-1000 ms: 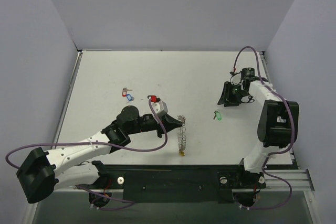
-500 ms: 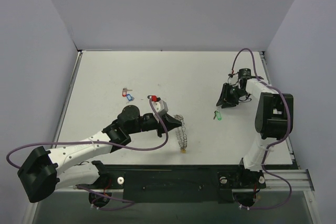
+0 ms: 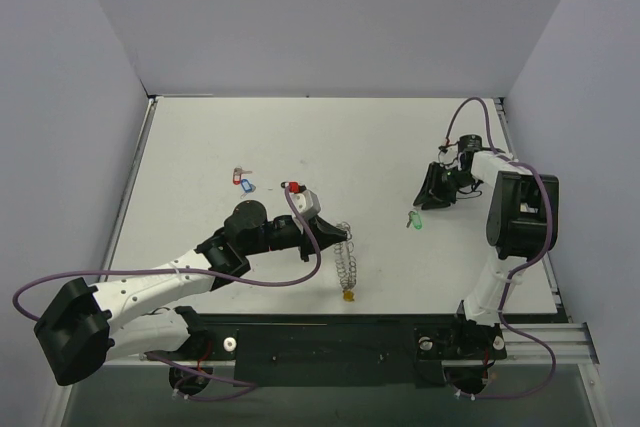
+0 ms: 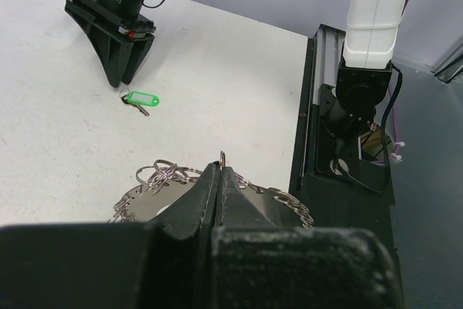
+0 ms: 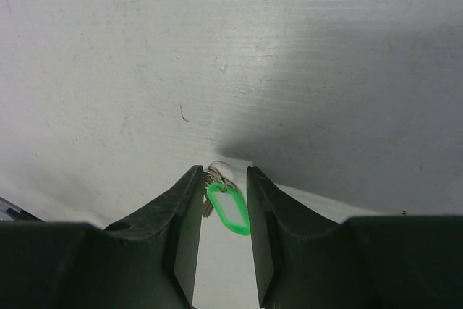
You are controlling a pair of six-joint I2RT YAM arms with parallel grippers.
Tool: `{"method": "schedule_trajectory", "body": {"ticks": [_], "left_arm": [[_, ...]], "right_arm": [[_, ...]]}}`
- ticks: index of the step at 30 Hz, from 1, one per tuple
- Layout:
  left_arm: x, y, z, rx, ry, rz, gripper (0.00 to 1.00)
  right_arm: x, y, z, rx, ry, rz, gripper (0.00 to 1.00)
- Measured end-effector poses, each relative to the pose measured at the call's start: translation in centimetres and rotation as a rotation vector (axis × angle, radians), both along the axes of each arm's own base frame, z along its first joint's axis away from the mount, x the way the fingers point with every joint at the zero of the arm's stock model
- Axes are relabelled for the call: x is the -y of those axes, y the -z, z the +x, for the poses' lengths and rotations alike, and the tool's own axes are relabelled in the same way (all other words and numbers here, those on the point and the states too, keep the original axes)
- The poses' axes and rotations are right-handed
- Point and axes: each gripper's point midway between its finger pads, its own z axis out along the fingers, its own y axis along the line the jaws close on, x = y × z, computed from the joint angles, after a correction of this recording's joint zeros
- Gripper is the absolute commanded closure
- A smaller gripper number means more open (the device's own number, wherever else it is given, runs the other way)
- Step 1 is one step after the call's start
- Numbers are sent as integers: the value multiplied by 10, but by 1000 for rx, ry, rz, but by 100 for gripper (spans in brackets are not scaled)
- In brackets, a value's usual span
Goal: Put the keys on the keyring
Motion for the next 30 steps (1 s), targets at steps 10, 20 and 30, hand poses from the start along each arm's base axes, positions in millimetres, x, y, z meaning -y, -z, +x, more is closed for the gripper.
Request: {"method": "schedule_trajectory", "body": {"ticks": [10,20,30], "left_arm": [[0,1,0,-2,0,1,100],[0,1,0,-2,0,1,100],[0,2,0,-5,0,4,100]], "right_arm": [[-5,2,-6,-31,-6,39,75],[-10,0,-9,-40,-12,70,77],[-12,3,-11,-56,-11,85,75]]}}
